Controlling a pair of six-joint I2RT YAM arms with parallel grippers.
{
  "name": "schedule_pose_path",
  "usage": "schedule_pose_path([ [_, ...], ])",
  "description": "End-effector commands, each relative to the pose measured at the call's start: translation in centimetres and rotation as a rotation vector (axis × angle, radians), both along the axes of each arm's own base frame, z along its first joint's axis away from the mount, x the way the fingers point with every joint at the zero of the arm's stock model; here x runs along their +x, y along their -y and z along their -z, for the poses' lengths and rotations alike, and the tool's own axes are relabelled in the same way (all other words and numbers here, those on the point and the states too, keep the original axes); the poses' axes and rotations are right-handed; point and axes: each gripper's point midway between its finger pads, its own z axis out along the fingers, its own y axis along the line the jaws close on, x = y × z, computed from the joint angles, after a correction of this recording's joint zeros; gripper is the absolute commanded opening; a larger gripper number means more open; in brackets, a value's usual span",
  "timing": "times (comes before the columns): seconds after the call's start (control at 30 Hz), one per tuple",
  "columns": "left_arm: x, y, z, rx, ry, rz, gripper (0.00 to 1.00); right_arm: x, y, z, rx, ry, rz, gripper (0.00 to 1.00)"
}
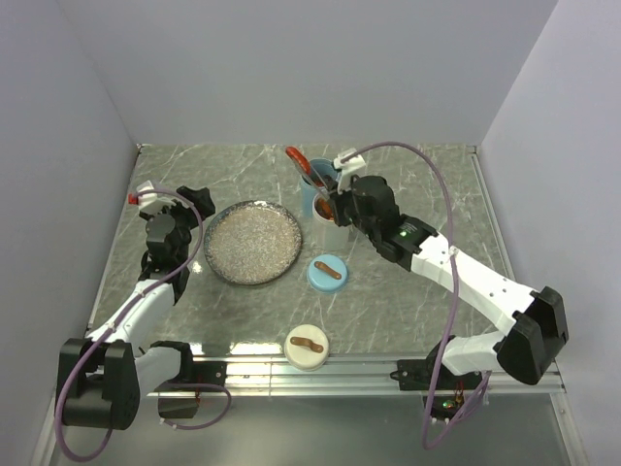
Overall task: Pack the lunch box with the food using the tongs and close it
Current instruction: Place the food into the lunch box
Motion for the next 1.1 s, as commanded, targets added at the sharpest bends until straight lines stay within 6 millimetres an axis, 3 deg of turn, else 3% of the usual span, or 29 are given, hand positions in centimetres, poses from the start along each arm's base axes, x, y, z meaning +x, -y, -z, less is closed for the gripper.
schedule_pose_path([
  [0.0,0.0,0.2,-0.5,-0.016,0.026,0.005,0.93,0.0,2.4,-2.6,0.078,0.062,0.1,0.14],
  [0.2,0.1,0.3,-0.3,-0.015,0.021,0.008,0.93,-0.4,3.9,-2.0,0.086,0.052,0.137,0.15],
  [0.43,0.2,0.2,-0.1,-0.014,0.017,0.006,0.93,0.2,3.9,-1.2,0.073,0.03,0.139,0.16],
  [0.77,0.2,0.1,-0.1,-0.012,0.016,0.0,0.93,0.7,3.9,-1.4,0.078,0.028,0.146,0.39],
  [1.07,0.1,0.1,0.1,-0.012,0.012,-0.002,0.93,1.0,3.9,-1.7,0.082,0.036,0.149,0.42],
])
